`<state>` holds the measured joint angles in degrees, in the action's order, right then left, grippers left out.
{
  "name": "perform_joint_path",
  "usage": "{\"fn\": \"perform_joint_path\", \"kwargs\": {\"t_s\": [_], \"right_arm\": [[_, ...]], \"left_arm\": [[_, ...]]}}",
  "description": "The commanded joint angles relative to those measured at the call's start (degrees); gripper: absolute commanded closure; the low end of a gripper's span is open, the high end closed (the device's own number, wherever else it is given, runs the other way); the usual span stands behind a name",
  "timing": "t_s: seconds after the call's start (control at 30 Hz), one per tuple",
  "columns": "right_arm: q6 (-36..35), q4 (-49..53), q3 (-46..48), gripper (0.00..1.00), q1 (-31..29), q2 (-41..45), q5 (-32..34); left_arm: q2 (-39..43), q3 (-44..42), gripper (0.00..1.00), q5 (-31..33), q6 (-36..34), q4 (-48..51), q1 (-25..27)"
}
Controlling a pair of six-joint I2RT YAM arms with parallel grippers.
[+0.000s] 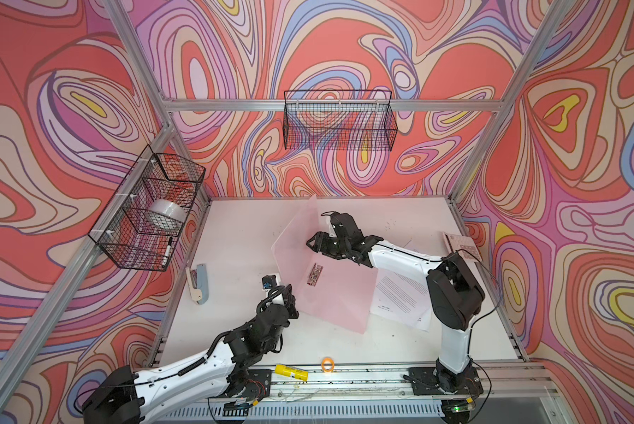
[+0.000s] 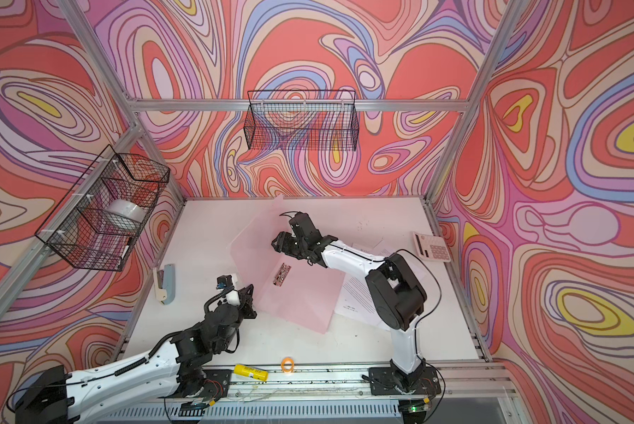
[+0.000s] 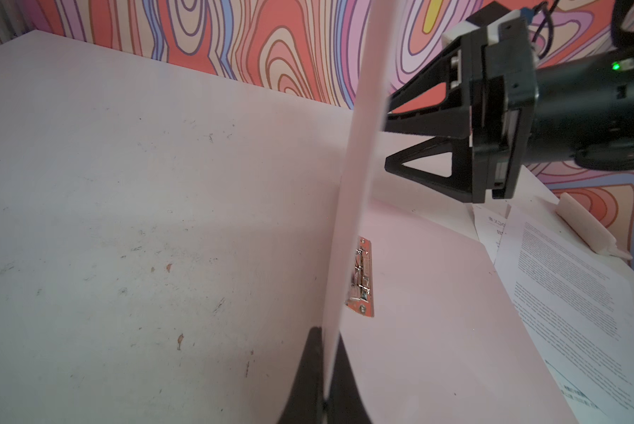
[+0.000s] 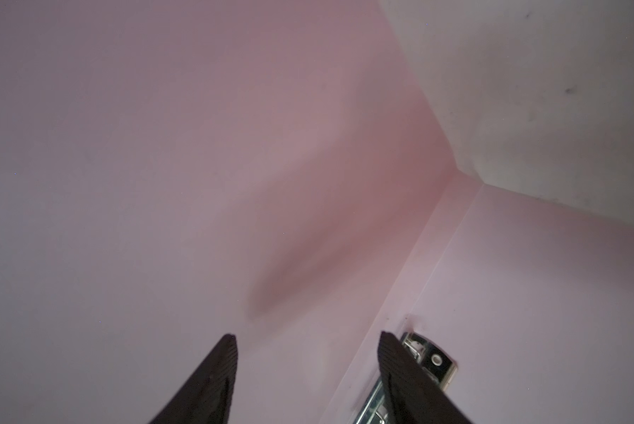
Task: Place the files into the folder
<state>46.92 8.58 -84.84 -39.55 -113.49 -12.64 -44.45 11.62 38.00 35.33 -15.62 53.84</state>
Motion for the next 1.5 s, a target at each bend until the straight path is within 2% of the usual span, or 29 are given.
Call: {"fn": "perform_joint_path", "kwargs": {"t_s": [0.0, 0.13, 0.17, 0.27, 0.3, 0.37, 0.57, 0.7, 0.87, 0.97, 1.07, 1.27, 1.47], "right_arm": [[-3.8, 6.1, -7.0, 0.36, -1.0, -5.8, 0.0], [-5.8, 9.4, -15.4, 0.36, -2.2, -12.2, 0.1], [-6.5, 10.6, -17.7, 0.36, -2.6, -13.7, 0.5], [-9.2, 15.7, -24.5, 0.37, -3.9, -17.5, 3.3], [-9.7, 16.5, -25.8, 0.37, -4.2, -18.4, 3.9], [-10.1, 17.8, -27.8, 0.37, -4.7, -20.0, 4.8], [-13.4, 22.9, -34.4, 0.38, -7.1, -24.1, 11.6], [-15.7, 25.8, -38.7, 0.38, -9.2, -25.7, 17.6], [-15.8, 25.7, -40.4, 0.38, -10.2, -26.9, 18.5], [-15.9, 26.8, -42.2, 0.39, -10.2, -28.8, 18.9], [-15.9, 26.8, -42.5, 0.39, -10.2, -29.7, 19.1], [-15.4, 26.1, -41.6, 0.39, -10.1, -30.1, 19.7], [-14.2, 25.1, -39.2, 0.39, -10.2, -29.4, 20.3]], "left_arm": [[-0.8, 0.1, 1.0, 4.7, 4.4, 0.5, -0.2], [-1.7, 0.6, 1.0, 6.0, 5.3, 2.1, -0.3], [-1.6, 0.7, 0.95, 6.4, 5.9, 2.9, -0.2], [-1.1, 0.1, 0.59, 6.7, 6.6, 3.9, -0.2], [-0.9, -0.2, 0.5, 6.8, 6.7, 4.3, -0.3], [-0.3, -0.4, 0.38, 6.9, 7.4, 6.0, -0.3], [5.5, -1.2, 0.25, 3.7, 9.1, 13.2, -0.2], [13.5, -0.3, 0.26, 0.8, 11.4, 22.8, -0.2], [23.6, 4.1, 0.29, -4.6, 12.5, 35.2, -0.2], [26.6, 6.9, 0.31, -6.7, 12.5, 37.9, -0.1], [25.3, 11.3, 0.31, -7.7, 11.5, 38.5, -0.1], [13.8, 26.5, 0.3, -7.9, 9.6, 39.6, -0.1], [10.1, 32.6, 0.3, -10.1, 10.9, 36.8, -0.1]]}}
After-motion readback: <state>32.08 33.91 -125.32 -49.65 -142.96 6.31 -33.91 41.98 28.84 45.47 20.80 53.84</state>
